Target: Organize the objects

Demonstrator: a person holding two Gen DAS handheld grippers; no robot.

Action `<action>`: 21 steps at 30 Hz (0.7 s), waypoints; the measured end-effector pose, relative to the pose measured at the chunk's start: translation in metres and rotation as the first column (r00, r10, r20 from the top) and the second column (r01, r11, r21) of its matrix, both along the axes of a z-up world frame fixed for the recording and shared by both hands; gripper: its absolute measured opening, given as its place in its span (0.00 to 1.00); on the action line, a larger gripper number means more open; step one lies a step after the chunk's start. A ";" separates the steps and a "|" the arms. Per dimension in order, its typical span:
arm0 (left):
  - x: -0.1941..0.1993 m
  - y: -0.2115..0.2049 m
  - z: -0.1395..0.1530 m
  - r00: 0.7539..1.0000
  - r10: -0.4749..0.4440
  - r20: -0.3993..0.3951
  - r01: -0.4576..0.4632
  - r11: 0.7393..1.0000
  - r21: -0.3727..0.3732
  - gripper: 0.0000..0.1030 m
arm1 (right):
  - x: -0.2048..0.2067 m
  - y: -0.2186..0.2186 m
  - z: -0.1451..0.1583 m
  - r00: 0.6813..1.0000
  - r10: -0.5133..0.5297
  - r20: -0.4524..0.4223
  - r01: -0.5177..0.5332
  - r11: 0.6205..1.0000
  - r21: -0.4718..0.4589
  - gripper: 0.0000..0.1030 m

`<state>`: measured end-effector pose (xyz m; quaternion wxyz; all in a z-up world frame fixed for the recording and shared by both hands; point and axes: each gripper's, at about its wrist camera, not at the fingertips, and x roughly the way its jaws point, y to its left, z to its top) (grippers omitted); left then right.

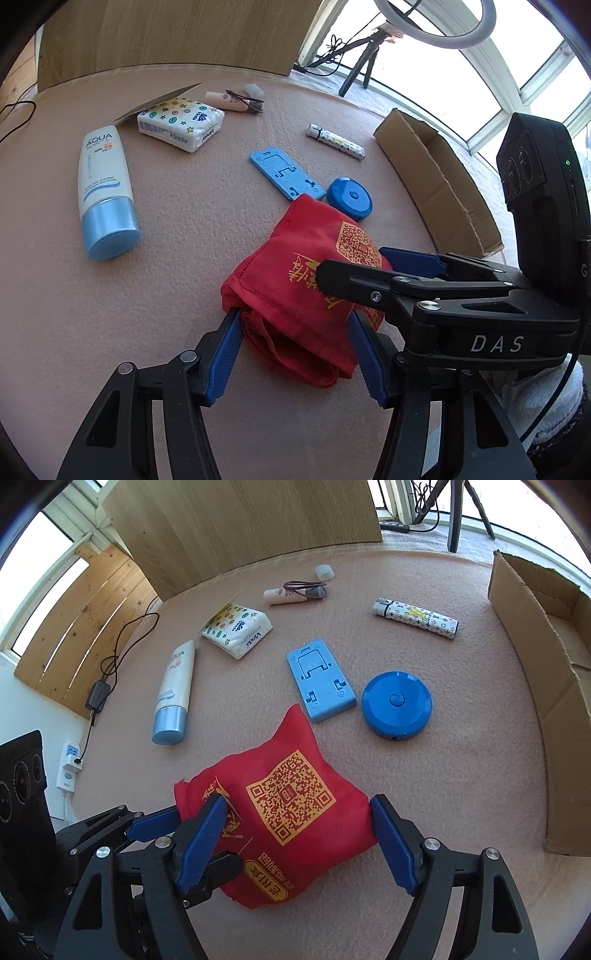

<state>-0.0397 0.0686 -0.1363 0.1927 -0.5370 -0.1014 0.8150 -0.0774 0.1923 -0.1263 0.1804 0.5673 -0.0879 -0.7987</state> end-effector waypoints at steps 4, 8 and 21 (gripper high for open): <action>-0.002 0.012 0.016 0.999 -0.011 -0.035 0.012 1.000 0.010 0.60 | 0.003 0.015 0.015 0.999 -0.021 -0.031 0.021 1.000 -0.017 0.74; -0.008 0.030 0.038 0.996 -0.036 -0.085 0.038 0.999 0.023 0.60 | 0.004 0.034 0.036 0.996 -0.053 -0.074 0.051 0.998 -0.023 0.74; -0.038 0.131 0.081 0.965 -0.172 -0.199 0.184 0.982 0.047 0.60 | -0.001 0.127 0.086 0.957 -0.206 -0.203 0.212 0.977 0.009 0.74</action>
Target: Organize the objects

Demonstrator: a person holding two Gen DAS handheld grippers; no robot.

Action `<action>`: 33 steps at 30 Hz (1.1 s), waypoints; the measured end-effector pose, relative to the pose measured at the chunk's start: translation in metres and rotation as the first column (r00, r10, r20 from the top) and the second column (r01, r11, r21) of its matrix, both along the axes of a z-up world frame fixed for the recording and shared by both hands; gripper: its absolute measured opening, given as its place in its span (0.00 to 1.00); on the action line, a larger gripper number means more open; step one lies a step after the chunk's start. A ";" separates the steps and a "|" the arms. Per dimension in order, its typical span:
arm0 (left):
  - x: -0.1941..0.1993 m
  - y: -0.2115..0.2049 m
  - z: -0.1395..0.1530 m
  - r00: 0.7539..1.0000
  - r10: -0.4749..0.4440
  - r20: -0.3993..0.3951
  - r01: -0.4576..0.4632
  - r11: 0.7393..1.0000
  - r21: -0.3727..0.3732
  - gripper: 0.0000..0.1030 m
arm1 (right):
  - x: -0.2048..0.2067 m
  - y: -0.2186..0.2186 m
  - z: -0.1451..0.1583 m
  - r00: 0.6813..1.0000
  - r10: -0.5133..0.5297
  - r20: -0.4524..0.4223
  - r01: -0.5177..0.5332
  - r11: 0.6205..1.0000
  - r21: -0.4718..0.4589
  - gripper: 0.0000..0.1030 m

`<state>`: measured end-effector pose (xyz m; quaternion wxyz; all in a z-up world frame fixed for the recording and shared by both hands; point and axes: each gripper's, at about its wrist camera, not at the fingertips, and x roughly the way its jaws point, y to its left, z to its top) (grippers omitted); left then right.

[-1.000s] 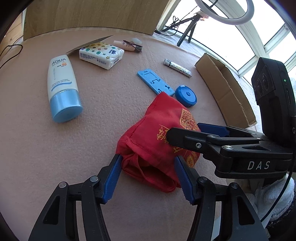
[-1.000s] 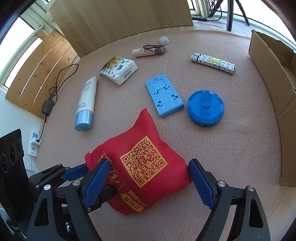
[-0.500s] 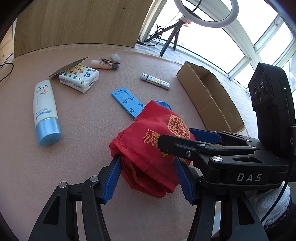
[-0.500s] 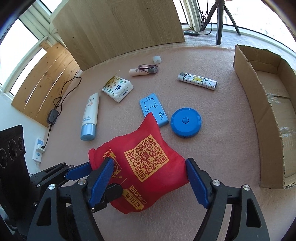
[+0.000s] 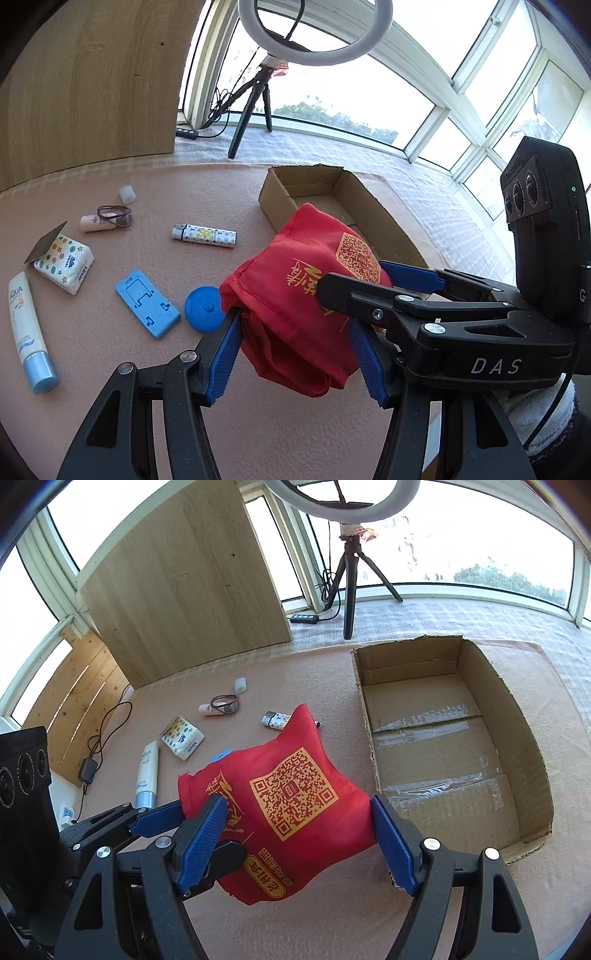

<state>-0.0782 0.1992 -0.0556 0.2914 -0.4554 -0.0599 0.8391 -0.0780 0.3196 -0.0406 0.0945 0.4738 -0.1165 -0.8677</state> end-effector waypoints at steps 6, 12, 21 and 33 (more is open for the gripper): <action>-0.012 0.059 0.001 0.998 -0.064 -0.024 0.064 0.998 -0.001 0.60 | -0.006 0.051 0.005 0.997 -0.080 -0.023 0.081 0.996 0.034 0.74; -0.025 0.107 -0.002 0.994 -0.110 -0.028 0.110 0.994 -0.008 0.60 | -0.013 0.091 0.005 0.990 -0.137 -0.033 0.139 0.989 0.056 0.74; -0.036 0.142 -0.012 0.991 -0.134 -0.025 0.133 0.990 -0.050 0.67 | -0.017 0.115 0.005 0.983 -0.177 -0.047 0.181 0.977 0.114 0.74; -0.037 0.103 -0.017 0.997 -0.073 -0.020 0.071 0.995 -0.063 0.75 | -0.013 0.108 0.005 0.978 -0.205 -0.033 0.207 0.975 0.080 0.74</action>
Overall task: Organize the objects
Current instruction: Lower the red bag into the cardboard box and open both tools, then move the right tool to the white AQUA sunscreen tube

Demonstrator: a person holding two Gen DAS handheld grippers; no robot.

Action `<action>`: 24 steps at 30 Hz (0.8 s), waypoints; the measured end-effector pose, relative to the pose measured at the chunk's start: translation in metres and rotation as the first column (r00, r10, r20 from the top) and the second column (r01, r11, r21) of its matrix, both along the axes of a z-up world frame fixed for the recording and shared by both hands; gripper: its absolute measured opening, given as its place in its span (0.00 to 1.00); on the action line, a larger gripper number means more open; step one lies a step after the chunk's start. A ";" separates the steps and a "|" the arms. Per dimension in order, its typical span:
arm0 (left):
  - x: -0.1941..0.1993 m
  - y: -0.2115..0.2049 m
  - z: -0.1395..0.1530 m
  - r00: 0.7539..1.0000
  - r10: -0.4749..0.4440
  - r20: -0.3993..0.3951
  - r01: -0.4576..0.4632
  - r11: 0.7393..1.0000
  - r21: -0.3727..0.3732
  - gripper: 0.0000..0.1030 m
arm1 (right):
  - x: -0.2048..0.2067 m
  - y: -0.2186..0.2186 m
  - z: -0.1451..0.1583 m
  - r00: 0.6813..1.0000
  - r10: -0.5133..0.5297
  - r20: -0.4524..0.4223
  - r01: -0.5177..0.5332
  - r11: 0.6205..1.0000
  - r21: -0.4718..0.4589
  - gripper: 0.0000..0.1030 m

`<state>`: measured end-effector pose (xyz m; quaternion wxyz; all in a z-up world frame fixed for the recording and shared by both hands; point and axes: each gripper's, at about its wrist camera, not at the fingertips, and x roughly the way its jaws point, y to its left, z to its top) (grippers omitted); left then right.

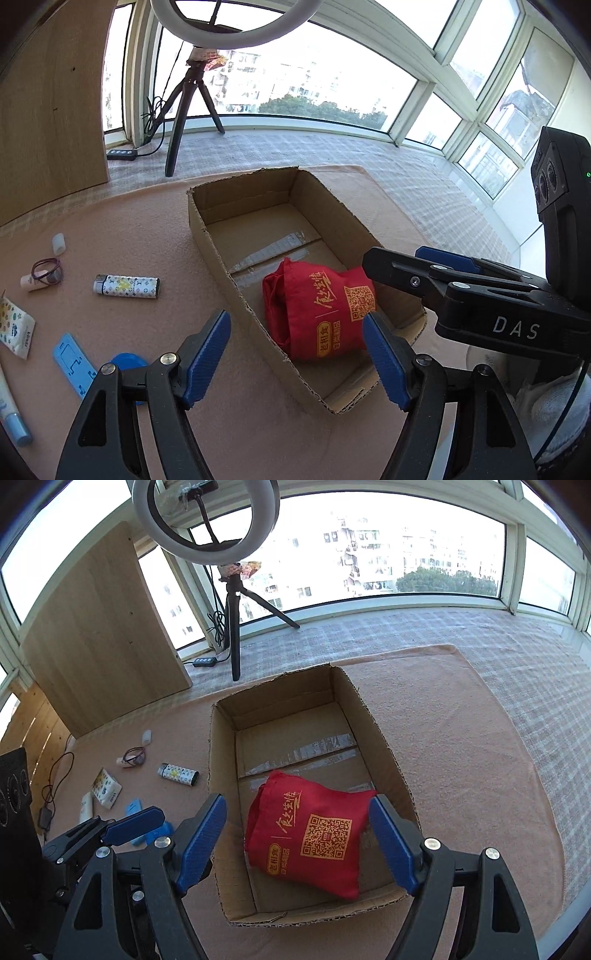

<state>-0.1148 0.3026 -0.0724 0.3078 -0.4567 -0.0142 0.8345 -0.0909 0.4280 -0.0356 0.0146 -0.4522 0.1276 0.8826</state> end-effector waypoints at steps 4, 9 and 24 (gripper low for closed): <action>0.007 -0.027 0.000 0.999 0.033 0.005 -0.033 0.999 -0.005 0.75 | 0.003 -0.016 0.004 1.000 0.011 -0.013 -0.011 1.000 -0.015 0.74; 0.015 -0.077 0.000 0.994 0.111 0.014 -0.111 0.994 -0.013 0.75 | 0.002 -0.047 0.009 0.998 0.055 -0.028 -0.056 0.998 -0.037 0.74; 0.036 -0.257 -0.010 0.928 0.373 0.027 -0.370 0.927 -0.061 0.75 | -0.018 -0.186 -0.004 0.961 0.277 0.005 -0.276 0.958 -0.075 0.74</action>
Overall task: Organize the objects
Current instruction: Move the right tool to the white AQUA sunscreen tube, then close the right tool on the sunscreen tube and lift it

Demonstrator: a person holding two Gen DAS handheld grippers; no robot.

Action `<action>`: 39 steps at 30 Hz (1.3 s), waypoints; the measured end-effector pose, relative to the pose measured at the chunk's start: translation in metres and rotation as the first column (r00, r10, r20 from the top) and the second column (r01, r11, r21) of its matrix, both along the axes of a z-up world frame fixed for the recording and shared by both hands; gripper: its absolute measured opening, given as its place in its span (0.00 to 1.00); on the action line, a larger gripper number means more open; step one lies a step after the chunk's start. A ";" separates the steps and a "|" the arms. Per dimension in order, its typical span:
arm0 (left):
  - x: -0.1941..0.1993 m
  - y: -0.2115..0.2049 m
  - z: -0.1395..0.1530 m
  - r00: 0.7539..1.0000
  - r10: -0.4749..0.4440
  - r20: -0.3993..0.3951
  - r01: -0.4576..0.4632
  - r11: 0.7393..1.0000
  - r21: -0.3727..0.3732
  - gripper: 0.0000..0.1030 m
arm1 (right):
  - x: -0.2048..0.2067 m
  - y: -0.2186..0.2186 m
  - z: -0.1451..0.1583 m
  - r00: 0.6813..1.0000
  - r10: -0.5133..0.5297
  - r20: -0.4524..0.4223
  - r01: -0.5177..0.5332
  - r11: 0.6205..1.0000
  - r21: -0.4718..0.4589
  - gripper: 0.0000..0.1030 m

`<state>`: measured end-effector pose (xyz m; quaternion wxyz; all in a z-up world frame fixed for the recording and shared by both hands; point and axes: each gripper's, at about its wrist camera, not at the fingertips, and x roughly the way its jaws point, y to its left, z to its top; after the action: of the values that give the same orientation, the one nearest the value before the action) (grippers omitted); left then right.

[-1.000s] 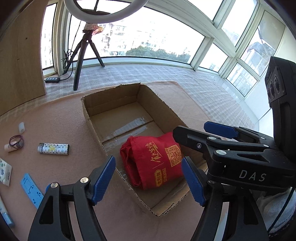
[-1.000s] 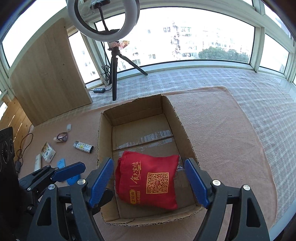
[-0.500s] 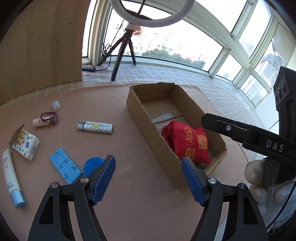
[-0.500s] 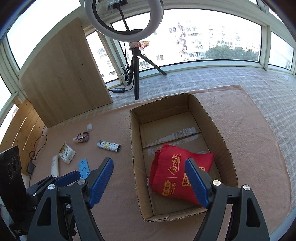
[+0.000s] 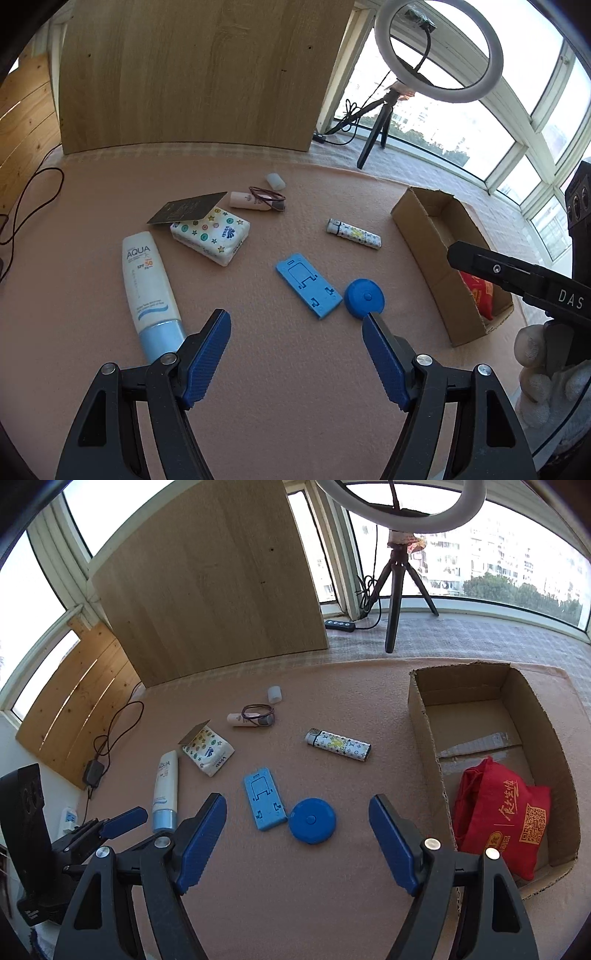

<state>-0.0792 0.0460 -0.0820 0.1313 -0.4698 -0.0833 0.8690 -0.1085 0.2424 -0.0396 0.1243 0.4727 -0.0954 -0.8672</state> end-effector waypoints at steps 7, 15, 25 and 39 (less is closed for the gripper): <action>-0.001 -0.071 -0.021 0.995 0.094 0.043 -0.094 0.996 -0.001 0.75 | -0.017 -0.067 -0.016 0.993 0.113 0.046 -0.112 0.994 -0.017 0.74; -0.007 -0.118 -0.048 0.988 0.123 0.092 -0.127 0.991 0.040 0.75 | -0.040 -0.133 -0.044 0.971 0.209 0.114 -0.207 0.978 -0.028 0.74; -0.027 -0.136 -0.075 0.984 0.118 0.137 -0.133 0.986 0.105 0.74 | -0.063 -0.183 -0.080 0.940 0.279 0.197 -0.276 0.960 -0.041 0.74; -0.041 -0.134 -0.093 0.982 0.085 0.170 -0.114 0.979 0.169 0.66 | -0.080 -0.206 -0.106 0.905 0.322 0.277 -0.306 0.947 -0.103 0.73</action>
<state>-0.1197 -0.0881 -0.1748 0.1220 -0.5205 -0.1944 0.8225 -0.1887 0.0369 -0.1457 0.2604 0.5999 -0.0602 -0.7541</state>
